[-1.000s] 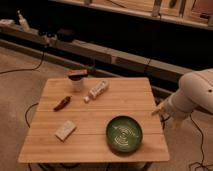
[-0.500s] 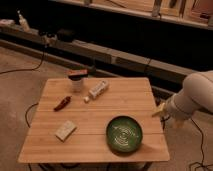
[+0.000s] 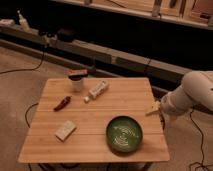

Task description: Drag the ceramic bowl in a circle

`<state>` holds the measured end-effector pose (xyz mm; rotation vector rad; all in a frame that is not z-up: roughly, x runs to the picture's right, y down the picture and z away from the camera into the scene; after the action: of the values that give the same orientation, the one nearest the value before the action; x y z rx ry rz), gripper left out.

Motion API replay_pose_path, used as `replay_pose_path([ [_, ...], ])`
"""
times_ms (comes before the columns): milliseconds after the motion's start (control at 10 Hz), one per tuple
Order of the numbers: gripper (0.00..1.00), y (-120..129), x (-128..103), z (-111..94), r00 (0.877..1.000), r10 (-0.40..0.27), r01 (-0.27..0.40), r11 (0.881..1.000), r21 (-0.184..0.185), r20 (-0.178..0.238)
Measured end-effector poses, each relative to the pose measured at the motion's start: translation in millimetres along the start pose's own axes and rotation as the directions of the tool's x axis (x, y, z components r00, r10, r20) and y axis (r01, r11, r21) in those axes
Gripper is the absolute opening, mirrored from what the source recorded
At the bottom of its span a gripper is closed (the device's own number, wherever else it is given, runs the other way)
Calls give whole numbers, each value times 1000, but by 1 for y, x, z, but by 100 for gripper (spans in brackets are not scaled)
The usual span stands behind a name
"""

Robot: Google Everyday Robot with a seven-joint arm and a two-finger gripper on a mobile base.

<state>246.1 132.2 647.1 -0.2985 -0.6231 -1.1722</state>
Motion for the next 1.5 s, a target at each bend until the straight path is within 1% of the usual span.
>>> replay_pose_path([
  [100,65,-2,1,1,1000,-19,19,1000,11,3],
  [500,65,-4,0,2,1000,-26,26,1000,13,5],
  [600,65,-10,-3,15,999,-46,46,999,26,23],
  [700,65,-16,-5,29,997,-66,65,997,31,42],
  [800,65,-23,-6,49,994,-91,89,996,30,67],
  [900,65,-22,-7,68,990,-106,104,994,23,94],
  [1100,65,-19,-5,99,985,-109,109,994,8,134],
  [1500,65,-1,-5,149,976,-99,107,994,-36,193],
])
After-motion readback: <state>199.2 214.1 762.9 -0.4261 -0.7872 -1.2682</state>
